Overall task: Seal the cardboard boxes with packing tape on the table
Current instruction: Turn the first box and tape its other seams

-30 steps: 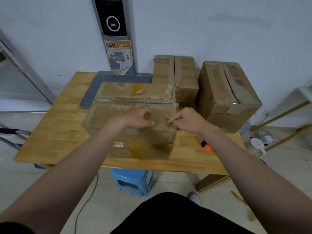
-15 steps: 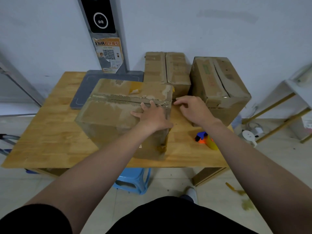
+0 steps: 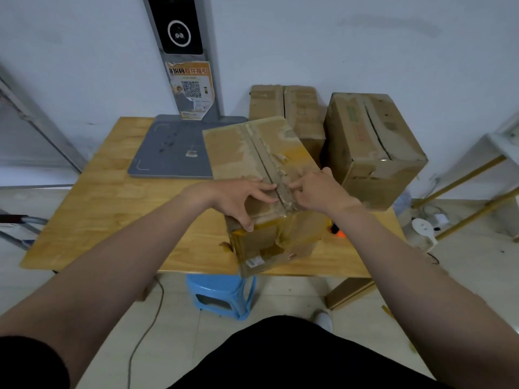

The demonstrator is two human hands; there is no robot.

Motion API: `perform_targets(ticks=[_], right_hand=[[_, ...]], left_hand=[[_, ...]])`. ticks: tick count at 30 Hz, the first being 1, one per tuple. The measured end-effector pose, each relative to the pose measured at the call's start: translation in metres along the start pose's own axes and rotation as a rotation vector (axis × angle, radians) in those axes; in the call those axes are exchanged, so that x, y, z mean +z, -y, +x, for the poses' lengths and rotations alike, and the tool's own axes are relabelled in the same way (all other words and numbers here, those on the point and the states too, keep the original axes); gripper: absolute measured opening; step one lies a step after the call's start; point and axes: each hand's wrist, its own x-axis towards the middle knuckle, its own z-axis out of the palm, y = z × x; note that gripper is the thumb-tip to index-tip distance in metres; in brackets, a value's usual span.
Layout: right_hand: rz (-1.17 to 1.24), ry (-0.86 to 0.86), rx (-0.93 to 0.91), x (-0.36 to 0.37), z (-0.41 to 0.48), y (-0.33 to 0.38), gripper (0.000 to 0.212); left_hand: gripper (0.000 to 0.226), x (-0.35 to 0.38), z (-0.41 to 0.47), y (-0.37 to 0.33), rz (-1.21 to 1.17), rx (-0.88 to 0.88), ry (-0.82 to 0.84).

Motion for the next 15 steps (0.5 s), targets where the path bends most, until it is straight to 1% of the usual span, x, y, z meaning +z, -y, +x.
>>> perform_targets(ticks=[2,6,9,11,12,15], right_hand=[[-0.050,0.001,0.064,-0.004,-0.007,0.009,0.040],[-0.106,0.025,0.111,-0.008,-0.020,0.007,0.041],[-0.117,0.053,0.120,0.001,-0.017,-0.007,0.043],[-0.060,0.061,0.139,0.005,-0.014,-0.015,0.050],[-0.018,0.042,0.151,0.006,-0.013,-0.017,0.052],[0.058,-0.108,0.143,0.003,-0.007,-0.025,0.053]], left_hand=[[0.089,-0.005,0.002,0.005,-0.008,-0.005,-0.017],[0.080,-0.006,0.007,0.011,-0.009,-0.015,-0.101],[0.073,-0.002,0.010,0.014,-0.077,-0.043,-0.242],[0.069,0.001,0.015,0.014,-0.112,-0.066,-0.342],[0.068,0.003,0.019,0.013,-0.126,-0.078,-0.380],[0.065,0.004,0.032,0.007,-0.190,-0.144,-0.495]])
